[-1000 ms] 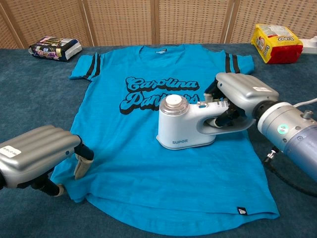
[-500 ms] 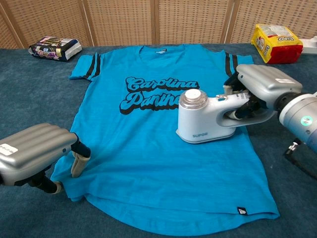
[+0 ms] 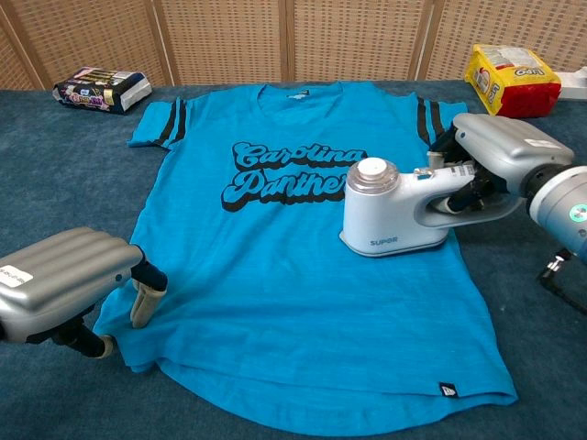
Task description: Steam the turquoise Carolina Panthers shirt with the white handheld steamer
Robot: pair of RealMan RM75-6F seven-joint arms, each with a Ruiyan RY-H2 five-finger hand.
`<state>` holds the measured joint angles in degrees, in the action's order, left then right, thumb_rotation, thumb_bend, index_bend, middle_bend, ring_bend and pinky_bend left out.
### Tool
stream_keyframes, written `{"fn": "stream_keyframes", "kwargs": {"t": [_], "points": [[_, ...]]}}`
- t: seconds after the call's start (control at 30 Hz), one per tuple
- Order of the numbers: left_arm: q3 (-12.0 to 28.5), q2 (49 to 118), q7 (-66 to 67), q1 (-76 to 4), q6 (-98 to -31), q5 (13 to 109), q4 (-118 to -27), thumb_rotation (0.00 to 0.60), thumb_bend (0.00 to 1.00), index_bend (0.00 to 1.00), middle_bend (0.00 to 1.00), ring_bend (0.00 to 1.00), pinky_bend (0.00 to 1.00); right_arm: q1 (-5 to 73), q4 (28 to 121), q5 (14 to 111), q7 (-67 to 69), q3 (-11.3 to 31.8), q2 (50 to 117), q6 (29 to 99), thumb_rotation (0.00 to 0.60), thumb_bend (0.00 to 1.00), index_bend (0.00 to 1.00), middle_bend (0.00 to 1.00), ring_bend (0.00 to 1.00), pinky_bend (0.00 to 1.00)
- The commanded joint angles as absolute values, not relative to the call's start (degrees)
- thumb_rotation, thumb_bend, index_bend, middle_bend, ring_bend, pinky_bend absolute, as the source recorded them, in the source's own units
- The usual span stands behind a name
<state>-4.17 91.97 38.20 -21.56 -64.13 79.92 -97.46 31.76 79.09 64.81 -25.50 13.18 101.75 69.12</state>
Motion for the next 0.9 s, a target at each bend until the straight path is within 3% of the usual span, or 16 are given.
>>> {"fn": "stream_keyframes", "kwargs": {"t": [0.03,0.57,0.9], "points": [[-4.1,92.0,38.2,-21.6,-64.1,79.9,-97.5,0.600,0.31,0.63,0.56,0.39,0.39,32.4,78.6,64.6,-25.9,13.4,102.7,68.6,0.599,0.31,0.72,0.74,0.77,0.71],[-4.4,92.5,37.3,-21.8,-64.1,79.9,-96.9,0.600,0.31,0.63,0.56,0.39,0.39,35.2,77.2,65.4,-28.8,13.7,108.4,68.2,0.600,0.31,0.72,0.74,0.77,0.71],[-4.6,92.4,37.3,-21.8,-64.5,80.1,-96.9,0.598,0.31,0.63,0.56,0.39,0.39,34.4,76.8,67.2,-27.9,12.9,107.9,69.8,0.600,0.31,0.72,0.74,0.77,0.71]]}}
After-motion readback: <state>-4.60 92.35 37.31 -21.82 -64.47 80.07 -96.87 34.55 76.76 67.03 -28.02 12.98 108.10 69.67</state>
